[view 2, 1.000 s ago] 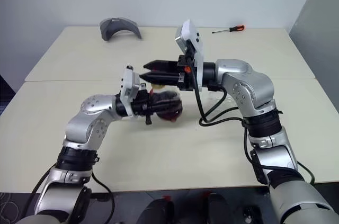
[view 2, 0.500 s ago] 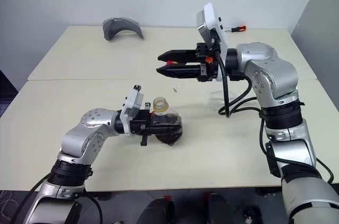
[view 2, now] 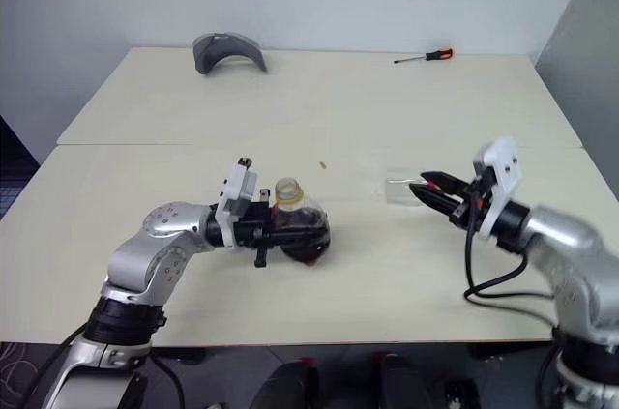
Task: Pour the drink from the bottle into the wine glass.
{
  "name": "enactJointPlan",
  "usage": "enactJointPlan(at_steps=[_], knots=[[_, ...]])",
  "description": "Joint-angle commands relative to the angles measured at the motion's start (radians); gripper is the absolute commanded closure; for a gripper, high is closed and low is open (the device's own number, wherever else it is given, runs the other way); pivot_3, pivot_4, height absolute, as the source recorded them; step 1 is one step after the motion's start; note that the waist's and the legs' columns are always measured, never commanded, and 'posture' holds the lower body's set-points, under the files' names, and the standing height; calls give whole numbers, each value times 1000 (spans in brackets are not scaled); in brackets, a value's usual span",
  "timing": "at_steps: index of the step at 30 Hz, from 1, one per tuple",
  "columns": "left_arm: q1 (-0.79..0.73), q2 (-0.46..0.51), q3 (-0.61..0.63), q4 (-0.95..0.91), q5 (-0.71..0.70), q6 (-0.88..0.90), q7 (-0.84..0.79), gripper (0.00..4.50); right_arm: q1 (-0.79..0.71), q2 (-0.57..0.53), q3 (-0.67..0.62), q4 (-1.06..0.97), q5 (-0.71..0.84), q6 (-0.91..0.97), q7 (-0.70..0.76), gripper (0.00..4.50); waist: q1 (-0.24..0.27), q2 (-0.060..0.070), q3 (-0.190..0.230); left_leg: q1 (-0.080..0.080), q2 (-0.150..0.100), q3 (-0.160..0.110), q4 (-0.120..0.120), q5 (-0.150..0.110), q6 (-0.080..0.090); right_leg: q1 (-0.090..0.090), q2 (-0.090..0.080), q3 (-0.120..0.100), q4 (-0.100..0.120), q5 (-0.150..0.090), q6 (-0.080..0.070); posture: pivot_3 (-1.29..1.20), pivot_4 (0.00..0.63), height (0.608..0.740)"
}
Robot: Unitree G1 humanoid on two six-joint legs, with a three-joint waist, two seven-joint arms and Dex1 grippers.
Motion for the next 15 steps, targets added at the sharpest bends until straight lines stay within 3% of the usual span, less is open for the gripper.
enactJointPlan(at_steps=[1,6,11,15], knots=[[-47,-26,-6,23,5,-46,-8,3466,179,109,20,-158,-111,-25,-221,3287,3,0,0,0,0,0,0,0,0,0,0,0,0,0,0,0,150,740],[-81,-65,-28,55,15,-64,-13,3466,341,252,125,-84,-315,-216,-397,3287,-3,1,-1,2,-1,3,0,0,0,0,1,3,0,0,0,0,150,740],[-98,-79,-38,57,13,-63,-24,3466,293,286,144,112,-404,-427,-420,3287,-14,1,-1,3,0,3,-1,0,0,0,3,4,0,0,0,0,150,740],[-100,-75,-38,61,12,-64,-31,3466,262,265,137,152,-367,-440,-359,1950,-19,1,-1,3,0,3,-1,0,0,0,3,5,0,0,0,0,150,740]])
